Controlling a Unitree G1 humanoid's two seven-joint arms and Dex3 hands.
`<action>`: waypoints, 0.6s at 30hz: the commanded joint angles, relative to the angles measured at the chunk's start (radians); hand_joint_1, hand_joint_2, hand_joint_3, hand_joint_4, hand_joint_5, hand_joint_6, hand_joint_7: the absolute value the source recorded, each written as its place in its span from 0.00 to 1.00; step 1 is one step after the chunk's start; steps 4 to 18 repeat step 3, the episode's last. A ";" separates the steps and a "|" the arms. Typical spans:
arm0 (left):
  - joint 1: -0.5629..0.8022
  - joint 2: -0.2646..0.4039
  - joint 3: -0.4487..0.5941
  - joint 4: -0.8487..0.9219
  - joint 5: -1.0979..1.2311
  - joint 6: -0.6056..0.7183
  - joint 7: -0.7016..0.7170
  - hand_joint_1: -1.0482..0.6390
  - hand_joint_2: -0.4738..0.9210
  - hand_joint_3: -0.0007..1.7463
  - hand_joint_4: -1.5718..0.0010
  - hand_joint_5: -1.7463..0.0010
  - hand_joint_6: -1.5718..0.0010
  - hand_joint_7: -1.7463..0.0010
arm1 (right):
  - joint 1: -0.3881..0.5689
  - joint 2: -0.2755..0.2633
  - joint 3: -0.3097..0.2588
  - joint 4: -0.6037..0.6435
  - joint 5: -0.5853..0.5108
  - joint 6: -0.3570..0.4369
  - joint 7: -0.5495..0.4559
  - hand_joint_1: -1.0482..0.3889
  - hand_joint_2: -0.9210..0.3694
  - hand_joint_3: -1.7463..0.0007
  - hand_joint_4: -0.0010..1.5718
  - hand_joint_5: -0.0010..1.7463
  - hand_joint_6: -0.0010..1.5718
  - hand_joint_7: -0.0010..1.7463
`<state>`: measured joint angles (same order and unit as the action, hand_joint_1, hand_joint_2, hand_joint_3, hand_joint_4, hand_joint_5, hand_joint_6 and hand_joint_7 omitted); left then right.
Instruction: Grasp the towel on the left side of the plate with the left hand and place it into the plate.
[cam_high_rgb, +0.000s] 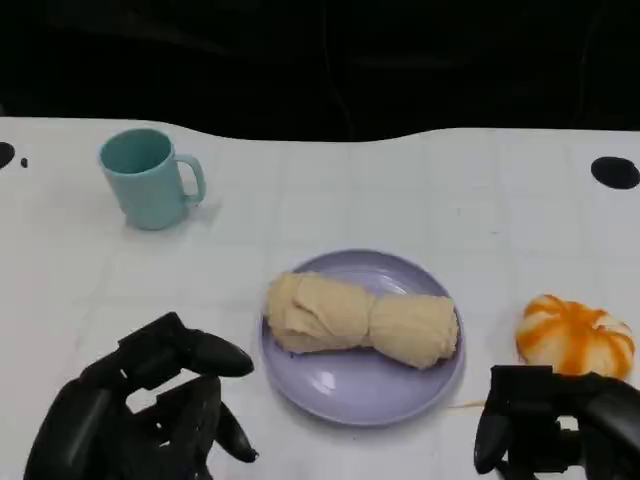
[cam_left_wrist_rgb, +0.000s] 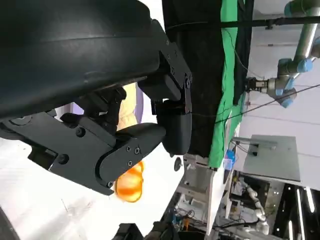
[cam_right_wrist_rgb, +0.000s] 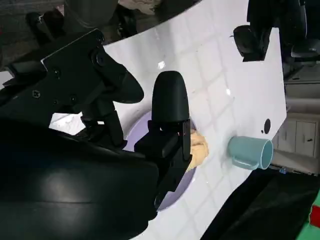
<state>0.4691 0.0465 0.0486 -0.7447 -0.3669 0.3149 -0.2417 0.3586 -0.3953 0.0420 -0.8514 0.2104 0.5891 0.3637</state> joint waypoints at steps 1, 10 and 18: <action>-0.012 0.026 0.012 0.029 -0.009 -0.036 -0.015 0.48 0.77 0.55 0.47 0.12 0.51 0.21 | -0.002 0.001 0.005 -0.007 -0.002 -0.020 -0.009 0.72 0.29 0.33 0.45 1.00 0.40 0.86; -0.016 0.033 0.013 0.039 -0.009 -0.046 -0.021 0.47 0.78 0.53 0.47 0.12 0.52 0.20 | -0.003 0.001 0.007 -0.006 -0.002 -0.022 -0.011 0.71 0.30 0.33 0.46 1.00 0.40 0.86; -0.016 0.033 0.013 0.039 -0.009 -0.046 -0.021 0.47 0.78 0.53 0.47 0.12 0.52 0.20 | -0.003 0.001 0.007 -0.006 -0.002 -0.022 -0.011 0.71 0.30 0.33 0.46 1.00 0.40 0.86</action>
